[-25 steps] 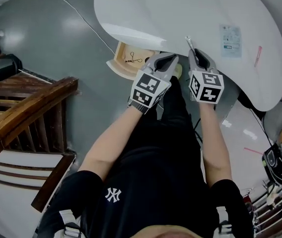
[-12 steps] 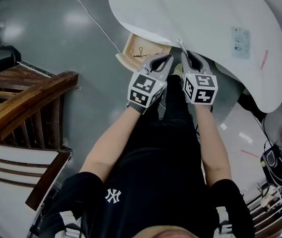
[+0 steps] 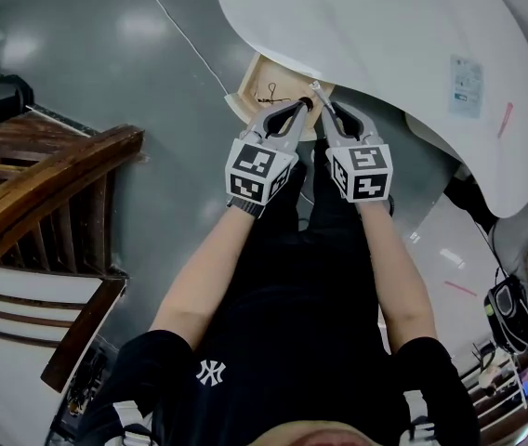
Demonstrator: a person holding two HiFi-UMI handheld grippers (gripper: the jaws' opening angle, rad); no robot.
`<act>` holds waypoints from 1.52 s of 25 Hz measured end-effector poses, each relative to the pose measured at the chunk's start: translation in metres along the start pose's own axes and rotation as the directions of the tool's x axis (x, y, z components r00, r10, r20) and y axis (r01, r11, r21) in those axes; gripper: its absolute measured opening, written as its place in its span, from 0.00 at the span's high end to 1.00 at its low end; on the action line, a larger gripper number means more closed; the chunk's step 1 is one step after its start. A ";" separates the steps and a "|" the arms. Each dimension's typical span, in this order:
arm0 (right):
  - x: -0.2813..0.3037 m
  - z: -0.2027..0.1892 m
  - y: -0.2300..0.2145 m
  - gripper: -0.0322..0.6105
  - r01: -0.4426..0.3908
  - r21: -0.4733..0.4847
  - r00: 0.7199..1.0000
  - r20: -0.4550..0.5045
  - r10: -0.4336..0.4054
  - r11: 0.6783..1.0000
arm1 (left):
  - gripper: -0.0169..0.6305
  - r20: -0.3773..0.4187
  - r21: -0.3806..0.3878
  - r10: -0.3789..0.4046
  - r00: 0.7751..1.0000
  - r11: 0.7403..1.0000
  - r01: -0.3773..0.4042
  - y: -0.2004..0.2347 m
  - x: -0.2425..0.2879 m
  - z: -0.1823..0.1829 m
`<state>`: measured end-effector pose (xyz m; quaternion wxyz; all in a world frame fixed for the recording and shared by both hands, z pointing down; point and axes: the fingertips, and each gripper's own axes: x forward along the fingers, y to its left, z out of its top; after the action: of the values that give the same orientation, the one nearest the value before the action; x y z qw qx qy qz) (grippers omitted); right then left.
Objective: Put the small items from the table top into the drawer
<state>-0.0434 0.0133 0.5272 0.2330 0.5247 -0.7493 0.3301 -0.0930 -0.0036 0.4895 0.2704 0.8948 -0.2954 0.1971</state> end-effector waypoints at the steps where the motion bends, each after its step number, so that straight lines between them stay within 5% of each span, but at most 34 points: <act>1: 0.004 -0.001 0.004 0.83 -0.011 -0.009 1.000 -0.006 0.011 1.000 | 0.97 0.003 -0.006 0.009 1.000 1.000 -0.009 0.006 -0.003 -0.001; 15: 0.069 -0.039 0.026 0.83 -0.124 -0.079 0.984 -0.139 0.112 0.989 | 0.97 -0.005 -0.056 0.069 0.998 0.996 -0.070 0.048 -0.005 -0.028; 38: 0.145 -0.073 0.024 0.83 -0.092 -0.086 0.960 -0.273 0.065 0.992 | 0.97 -0.014 -0.123 0.087 0.996 0.989 -0.088 0.083 0.007 -0.052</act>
<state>-0.1150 -0.0190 0.6717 0.3449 0.4325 -0.7463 0.3702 -0.1510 -0.0316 0.5639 0.3176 0.8618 -0.3447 0.1939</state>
